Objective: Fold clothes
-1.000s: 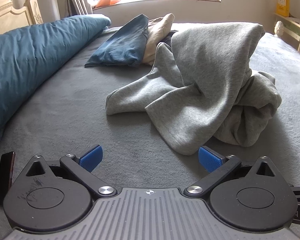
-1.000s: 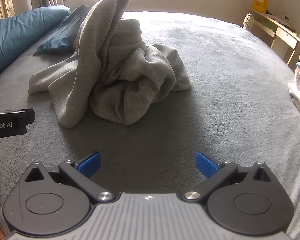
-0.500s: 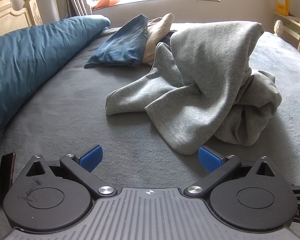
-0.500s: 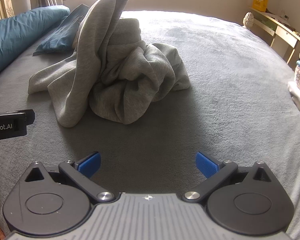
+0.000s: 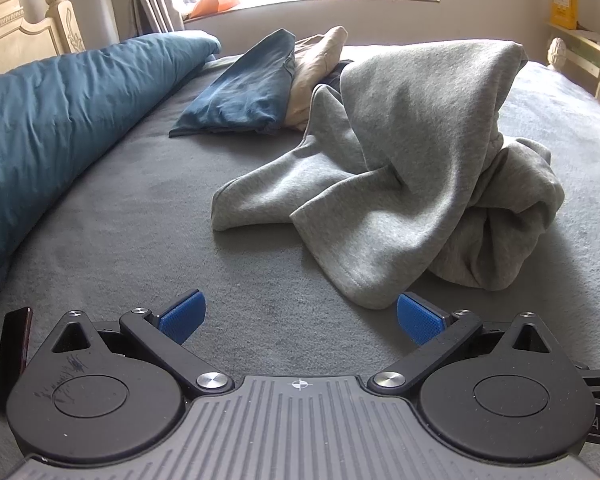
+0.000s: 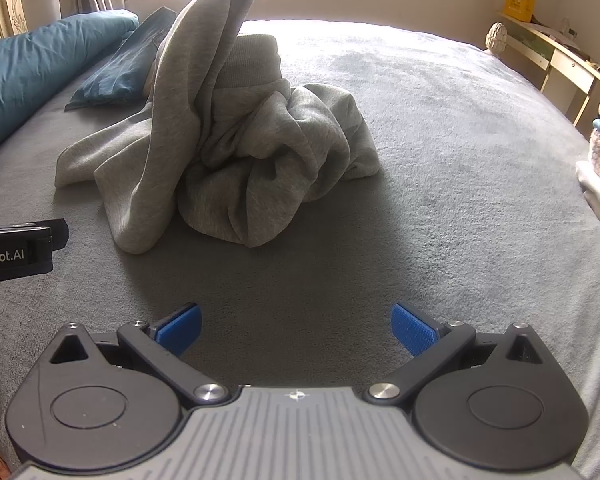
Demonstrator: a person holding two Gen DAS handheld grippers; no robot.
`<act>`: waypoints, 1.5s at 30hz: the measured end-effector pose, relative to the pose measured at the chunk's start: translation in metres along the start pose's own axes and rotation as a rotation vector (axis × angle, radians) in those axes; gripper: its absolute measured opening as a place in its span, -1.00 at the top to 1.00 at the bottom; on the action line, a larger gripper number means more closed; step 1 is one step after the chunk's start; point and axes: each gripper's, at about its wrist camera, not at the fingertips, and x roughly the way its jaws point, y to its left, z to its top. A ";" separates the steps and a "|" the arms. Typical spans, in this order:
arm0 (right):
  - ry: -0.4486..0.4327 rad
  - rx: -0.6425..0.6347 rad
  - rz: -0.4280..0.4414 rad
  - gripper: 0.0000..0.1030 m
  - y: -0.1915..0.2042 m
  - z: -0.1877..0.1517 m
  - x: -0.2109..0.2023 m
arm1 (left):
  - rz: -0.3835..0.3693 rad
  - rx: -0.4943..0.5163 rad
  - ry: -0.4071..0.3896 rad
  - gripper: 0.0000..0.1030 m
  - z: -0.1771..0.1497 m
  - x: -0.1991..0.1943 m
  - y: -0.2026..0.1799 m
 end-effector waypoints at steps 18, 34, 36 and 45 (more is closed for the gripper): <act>0.003 0.003 -0.003 -1.00 -0.001 0.000 0.001 | 0.011 -0.008 0.001 -1.00 -0.001 0.001 0.000; -0.001 0.017 0.006 -1.00 -0.006 0.000 0.010 | -0.045 -0.042 -0.041 -1.00 -0.003 0.009 0.003; -0.008 0.021 0.015 -1.00 -0.008 0.001 0.012 | -0.094 -0.064 -0.037 -1.00 -0.002 0.012 0.006; -0.092 0.058 0.041 -1.00 -0.034 0.008 0.028 | -0.347 -0.207 -0.081 -1.00 -0.004 0.026 0.020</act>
